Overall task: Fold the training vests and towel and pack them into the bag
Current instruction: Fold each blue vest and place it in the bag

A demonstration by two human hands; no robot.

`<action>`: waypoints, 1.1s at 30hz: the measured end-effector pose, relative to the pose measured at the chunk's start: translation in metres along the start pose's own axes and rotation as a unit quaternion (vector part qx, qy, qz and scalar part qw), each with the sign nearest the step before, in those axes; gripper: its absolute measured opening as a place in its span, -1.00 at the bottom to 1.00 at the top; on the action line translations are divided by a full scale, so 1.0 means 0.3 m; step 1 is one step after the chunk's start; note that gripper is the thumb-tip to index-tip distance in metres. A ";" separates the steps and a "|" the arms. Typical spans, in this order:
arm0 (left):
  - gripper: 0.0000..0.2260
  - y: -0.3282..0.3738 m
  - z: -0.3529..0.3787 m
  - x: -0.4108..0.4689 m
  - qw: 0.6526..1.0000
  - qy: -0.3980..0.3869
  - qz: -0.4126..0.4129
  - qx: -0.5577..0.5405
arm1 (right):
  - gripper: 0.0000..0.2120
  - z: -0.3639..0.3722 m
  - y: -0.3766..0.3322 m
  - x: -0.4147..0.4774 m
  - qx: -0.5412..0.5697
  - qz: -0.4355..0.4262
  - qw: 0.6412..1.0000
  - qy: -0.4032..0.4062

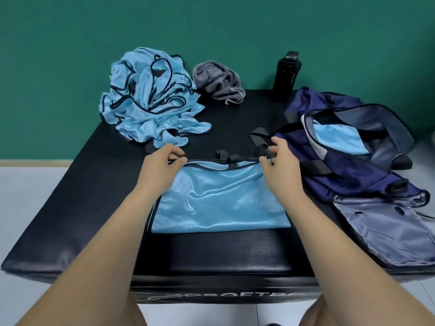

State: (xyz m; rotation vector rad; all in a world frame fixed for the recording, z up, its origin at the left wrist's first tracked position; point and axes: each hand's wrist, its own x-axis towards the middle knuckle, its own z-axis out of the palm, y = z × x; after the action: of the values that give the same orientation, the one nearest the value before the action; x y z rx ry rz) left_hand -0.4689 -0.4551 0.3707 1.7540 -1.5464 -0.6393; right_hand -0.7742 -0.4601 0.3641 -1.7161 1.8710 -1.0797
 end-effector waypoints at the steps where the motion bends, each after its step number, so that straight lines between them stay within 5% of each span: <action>1: -0.91 -0.013 0.007 0.005 1.000 -0.003 -0.003 0.001 | -0.45 0.018 0.003 -0.012 -0.054 -0.032 0.998 0.011; 4: -0.79 -0.040 -0.003 0.012 0.999 0.008 0.019 0.025 | -0.51 0.046 -0.019 -0.060 -0.183 -0.146 0.971 0.054; 8: -0.79 -0.004 -0.021 -0.022 0.985 0.045 0.095 0.136 | -0.84 0.083 -0.034 -0.113 -0.183 -0.215 0.959 -0.011; 16: -0.90 0.049 0.175 -0.124 0.960 -0.145 0.182 0.156 | -0.94 0.144 0.012 -0.127 -0.186 -0.182 0.962 -0.088; 22: -0.64 0.009 0.174 -0.092 0.954 -0.147 0.193 0.175 | -0.35 0.139 0.013 -0.118 -0.199 -0.152 0.958 -0.140; 27: -0.42 -0.014 0.154 -0.070 0.954 -0.154 0.172 0.193 | -0.30 0.118 -0.013 -0.120 -0.214 -0.125 0.953 -0.176; 29: -0.34 -0.025 0.139 -0.059 0.954 -0.158 0.153 0.204 | -0.38 0.100 -0.026 -0.125 -0.195 -0.138 0.962 -0.136; 33: -0.33 -0.048 0.115 -0.043 0.953 -0.171 0.132 0.212 | -0.92 0.072 -0.045 -0.116 -0.210 -0.153 0.963 -0.064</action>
State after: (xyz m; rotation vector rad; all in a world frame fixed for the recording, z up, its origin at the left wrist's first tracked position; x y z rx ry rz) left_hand -0.4877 -0.4480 0.3367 1.7509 -2.2512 -0.5200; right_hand -0.7433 -0.4321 0.3529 -2.3150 1.8910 -0.6748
